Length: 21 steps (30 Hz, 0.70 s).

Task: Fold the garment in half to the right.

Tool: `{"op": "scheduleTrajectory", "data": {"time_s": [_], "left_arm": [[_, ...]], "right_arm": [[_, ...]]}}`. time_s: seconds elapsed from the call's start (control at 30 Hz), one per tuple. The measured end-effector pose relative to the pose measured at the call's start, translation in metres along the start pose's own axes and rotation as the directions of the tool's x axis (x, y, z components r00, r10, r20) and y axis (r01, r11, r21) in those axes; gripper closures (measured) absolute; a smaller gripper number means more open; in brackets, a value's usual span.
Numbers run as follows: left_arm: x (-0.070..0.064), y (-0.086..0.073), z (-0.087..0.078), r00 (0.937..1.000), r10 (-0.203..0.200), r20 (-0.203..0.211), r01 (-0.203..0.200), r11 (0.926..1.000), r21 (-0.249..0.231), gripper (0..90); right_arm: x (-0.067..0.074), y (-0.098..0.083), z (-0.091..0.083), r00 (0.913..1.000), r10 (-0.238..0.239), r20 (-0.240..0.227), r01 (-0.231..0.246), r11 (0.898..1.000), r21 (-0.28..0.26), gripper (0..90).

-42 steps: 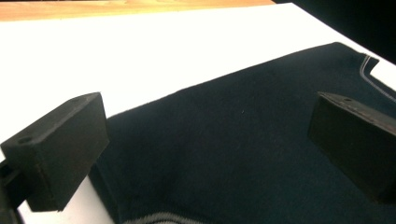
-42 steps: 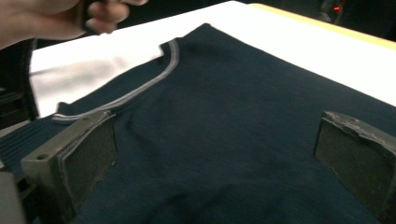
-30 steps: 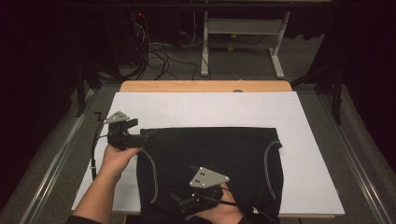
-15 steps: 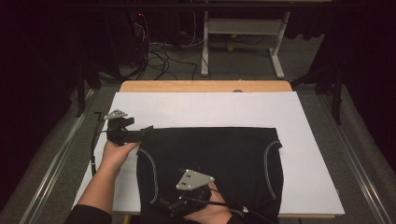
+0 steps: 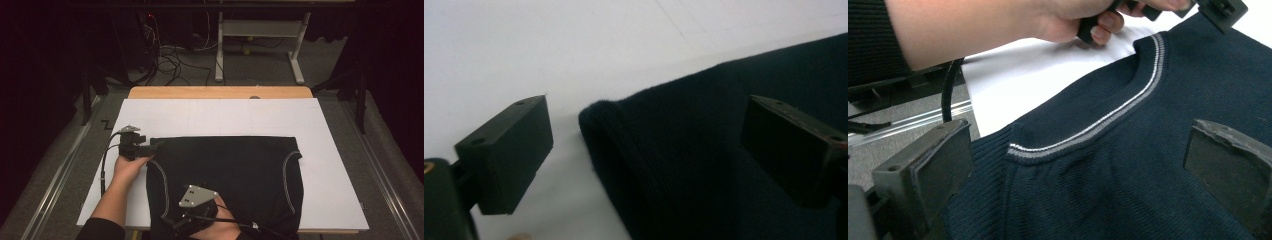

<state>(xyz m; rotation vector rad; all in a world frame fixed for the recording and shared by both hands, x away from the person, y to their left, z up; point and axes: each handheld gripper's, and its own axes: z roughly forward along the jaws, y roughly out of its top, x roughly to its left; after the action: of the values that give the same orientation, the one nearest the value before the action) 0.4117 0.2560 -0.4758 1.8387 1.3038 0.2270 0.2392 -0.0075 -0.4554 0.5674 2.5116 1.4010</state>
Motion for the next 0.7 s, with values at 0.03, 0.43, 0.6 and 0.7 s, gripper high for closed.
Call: {"op": "scheduleTrajectory", "data": {"time_s": [0.03,0.43,0.6,0.7], "left_arm": [[0.000,0.000,0.002,1.0000,-0.004,-0.006,0.004,0.9999,0.011,8.7],[-0.009,-0.005,0.011,0.9965,0.059,-0.060,-0.055,0.9969,0.055,50.3],[-0.010,-0.006,0.011,0.9969,0.072,-0.033,-0.070,0.9958,0.059,65.6],[-0.011,-0.007,0.010,0.9961,0.079,-0.039,-0.077,0.9954,0.057,66.1]], "right_arm": [[0.001,0.000,0.001,1.0000,0.001,-0.003,-0.001,1.000,-0.001,0.4],[0.013,-0.004,0.015,0.9987,0.010,-0.051,-0.005,0.996,0.086,11.5],[0.019,-0.001,0.025,0.9977,0.019,-0.064,-0.010,0.990,0.144,16.7],[0.023,0.002,0.033,0.9978,0.016,-0.065,-0.005,0.984,0.177,16.6]]}}
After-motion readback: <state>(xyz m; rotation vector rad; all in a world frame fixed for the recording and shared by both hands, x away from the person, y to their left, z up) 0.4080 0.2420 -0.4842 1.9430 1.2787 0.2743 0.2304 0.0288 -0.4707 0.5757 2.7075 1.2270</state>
